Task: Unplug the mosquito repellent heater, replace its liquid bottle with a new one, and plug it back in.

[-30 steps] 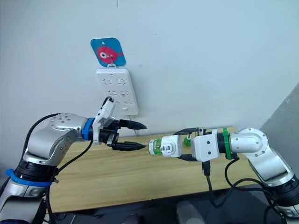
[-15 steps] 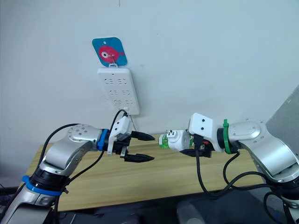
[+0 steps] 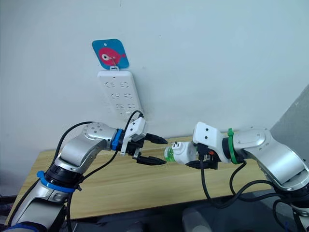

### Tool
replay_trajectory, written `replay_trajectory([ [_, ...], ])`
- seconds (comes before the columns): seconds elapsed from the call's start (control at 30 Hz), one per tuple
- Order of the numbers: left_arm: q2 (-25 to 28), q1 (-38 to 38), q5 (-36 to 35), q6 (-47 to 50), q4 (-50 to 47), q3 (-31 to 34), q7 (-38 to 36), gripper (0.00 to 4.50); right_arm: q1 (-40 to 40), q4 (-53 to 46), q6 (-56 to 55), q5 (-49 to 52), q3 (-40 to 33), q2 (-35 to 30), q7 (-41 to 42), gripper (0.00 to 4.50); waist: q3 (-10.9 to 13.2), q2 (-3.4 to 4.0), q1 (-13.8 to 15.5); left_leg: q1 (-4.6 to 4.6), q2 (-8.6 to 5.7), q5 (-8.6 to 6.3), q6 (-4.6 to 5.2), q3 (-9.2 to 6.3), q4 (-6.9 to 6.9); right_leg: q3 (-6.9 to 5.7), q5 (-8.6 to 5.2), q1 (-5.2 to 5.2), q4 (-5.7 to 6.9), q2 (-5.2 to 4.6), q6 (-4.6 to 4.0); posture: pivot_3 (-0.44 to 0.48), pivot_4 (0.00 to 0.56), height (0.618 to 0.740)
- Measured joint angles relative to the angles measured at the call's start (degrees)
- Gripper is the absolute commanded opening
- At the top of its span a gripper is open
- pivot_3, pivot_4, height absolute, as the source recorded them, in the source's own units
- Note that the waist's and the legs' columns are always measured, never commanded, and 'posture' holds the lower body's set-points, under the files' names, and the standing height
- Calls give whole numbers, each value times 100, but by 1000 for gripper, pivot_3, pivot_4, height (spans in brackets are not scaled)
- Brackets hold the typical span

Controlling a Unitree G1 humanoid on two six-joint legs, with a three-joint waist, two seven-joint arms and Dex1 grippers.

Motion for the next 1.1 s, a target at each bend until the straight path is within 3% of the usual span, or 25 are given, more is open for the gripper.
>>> replay_trajectory([
  [0.57,-138,-59,26,-100,124,-126,-388,3900,-90,-60,-5,191,2,62,2,2898,0,0,-105,-1,0,0,0,-3,-1,-2,0,0,0,0,0,-258,48,724],
  [0.8,-108,-99,26,27,119,-132,-459,2248,-95,-61,-10,245,2,108,2,2898,0,0,-108,0,0,0,0,-3,-1,-2,0,0,0,0,0,-258,43,724],
  [1.03,-99,-99,40,0,119,-132,-513,2245,-96,-61,-10,314,2,110,-1,2898,0,0,-109,-1,0,0,0,-4,-1,-3,0,0,0,0,0,-259,42,724],
  [1.1,-99,-99,40,-5,122,-130,-514,2245,-96,-61,-10,329,0,110,-1,3624,0,0,-109,-1,0,0,0,-3,0,-2,0,0,0,0,0,-259,42,724],
])
